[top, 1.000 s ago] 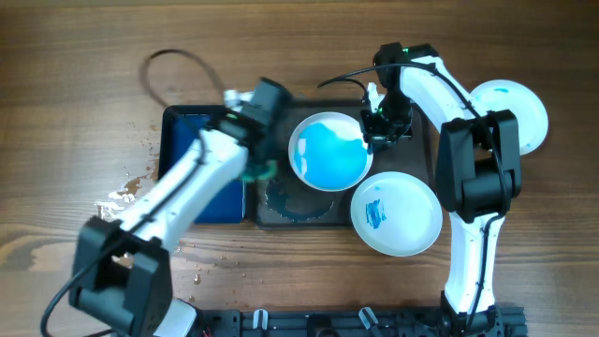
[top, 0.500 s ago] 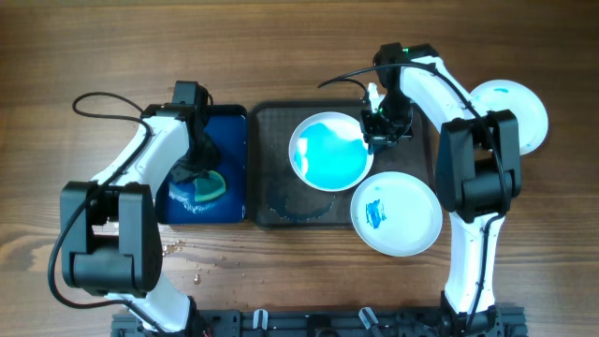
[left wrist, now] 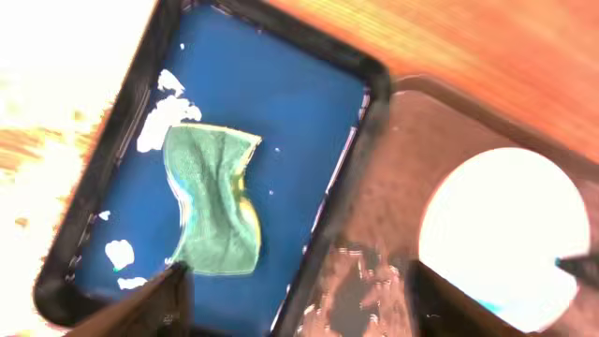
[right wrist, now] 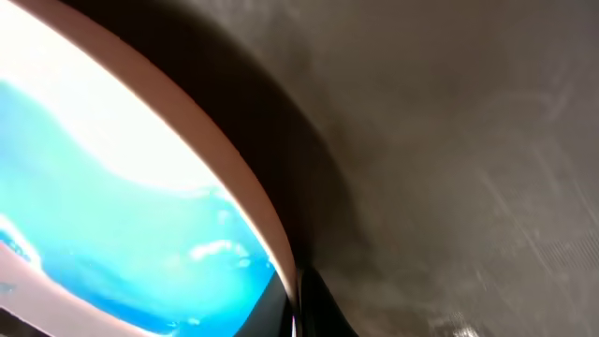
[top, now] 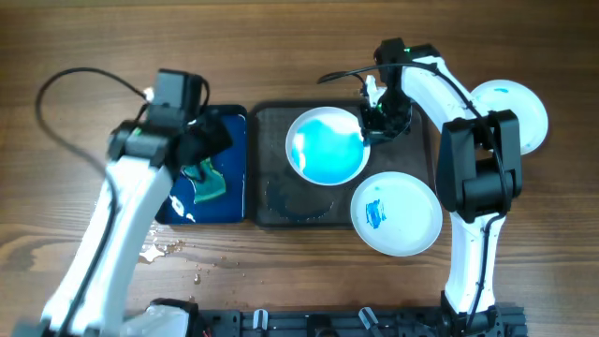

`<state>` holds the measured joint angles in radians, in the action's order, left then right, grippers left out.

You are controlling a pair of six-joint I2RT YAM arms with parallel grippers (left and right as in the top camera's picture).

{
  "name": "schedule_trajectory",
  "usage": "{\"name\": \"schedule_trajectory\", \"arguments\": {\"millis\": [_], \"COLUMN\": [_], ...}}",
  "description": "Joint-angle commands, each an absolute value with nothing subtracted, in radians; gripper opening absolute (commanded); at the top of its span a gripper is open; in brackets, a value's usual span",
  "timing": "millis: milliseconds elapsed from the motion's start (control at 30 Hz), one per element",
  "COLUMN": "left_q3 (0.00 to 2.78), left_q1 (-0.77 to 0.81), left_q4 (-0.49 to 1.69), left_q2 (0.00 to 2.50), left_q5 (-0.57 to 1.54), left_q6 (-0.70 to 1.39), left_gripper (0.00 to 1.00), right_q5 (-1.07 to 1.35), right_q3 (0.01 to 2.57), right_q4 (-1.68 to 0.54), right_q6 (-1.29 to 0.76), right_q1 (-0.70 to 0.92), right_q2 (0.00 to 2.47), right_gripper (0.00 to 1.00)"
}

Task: Clean dirty plates on tray and stack at the side
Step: 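Return the sponge to the blue tray with the left gripper, then lift the second plate with the right gripper and carry it right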

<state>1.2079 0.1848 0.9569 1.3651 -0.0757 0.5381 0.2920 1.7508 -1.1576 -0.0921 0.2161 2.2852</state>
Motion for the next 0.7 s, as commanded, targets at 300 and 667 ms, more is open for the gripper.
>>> {"name": "schedule_trajectory", "arguments": {"millis": [300, 667], "left_q3": [1.217, 1.217], "left_q1": [0.192, 0.191], "left_q4": [1.138, 1.021], "left_q2": [1.135, 1.179], "left_q5": [-0.067, -0.072], "left_q6": [0.509, 0.513], "left_gripper": [1.00, 1.00], "right_q5": [0.231, 0.092], "right_q3": [1.741, 1.741], "right_q4": [-1.160, -1.369], "right_q6": [-0.082, -0.144], "right_q1": [0.311, 0.361], "right_q2": [2.078, 1.972], "right_gripper": [0.05, 0.05]}}
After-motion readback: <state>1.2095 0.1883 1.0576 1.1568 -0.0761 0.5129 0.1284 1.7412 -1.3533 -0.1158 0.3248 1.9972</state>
